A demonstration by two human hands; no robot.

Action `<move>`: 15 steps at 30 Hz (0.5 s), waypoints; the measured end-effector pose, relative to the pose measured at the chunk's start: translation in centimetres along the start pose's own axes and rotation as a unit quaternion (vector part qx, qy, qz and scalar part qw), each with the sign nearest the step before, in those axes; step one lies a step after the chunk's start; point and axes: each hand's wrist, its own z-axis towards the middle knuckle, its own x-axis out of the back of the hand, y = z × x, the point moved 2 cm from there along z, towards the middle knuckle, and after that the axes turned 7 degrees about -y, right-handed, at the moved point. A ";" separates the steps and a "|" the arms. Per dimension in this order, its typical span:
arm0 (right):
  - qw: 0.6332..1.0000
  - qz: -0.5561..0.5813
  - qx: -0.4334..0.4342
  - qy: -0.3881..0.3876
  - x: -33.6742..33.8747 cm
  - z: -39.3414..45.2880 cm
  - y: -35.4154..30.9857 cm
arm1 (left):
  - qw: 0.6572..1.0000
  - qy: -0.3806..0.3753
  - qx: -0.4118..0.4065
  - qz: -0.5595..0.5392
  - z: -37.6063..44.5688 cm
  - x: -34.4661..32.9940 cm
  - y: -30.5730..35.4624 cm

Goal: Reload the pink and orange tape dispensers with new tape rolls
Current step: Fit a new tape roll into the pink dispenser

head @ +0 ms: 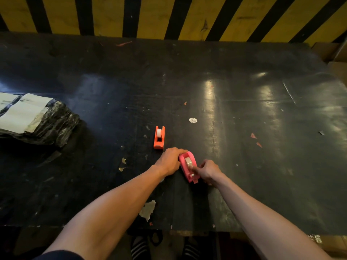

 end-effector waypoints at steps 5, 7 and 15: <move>0.996 0.018 0.082 0.033 -0.9 -0.3 -0.4 | 1.000 0.011 0.008 -0.004 -0.5 -0.2 -0.1; 0.994 0.006 0.101 0.031 -1.6 -0.8 -0.6 | 1.000 0.006 0.013 -0.022 -1.0 -0.2 -0.3; 0.986 -0.046 0.104 0.122 -3.9 -1.1 -0.2 | 0.996 0.047 0.040 0.070 -6.1 -0.3 -3.9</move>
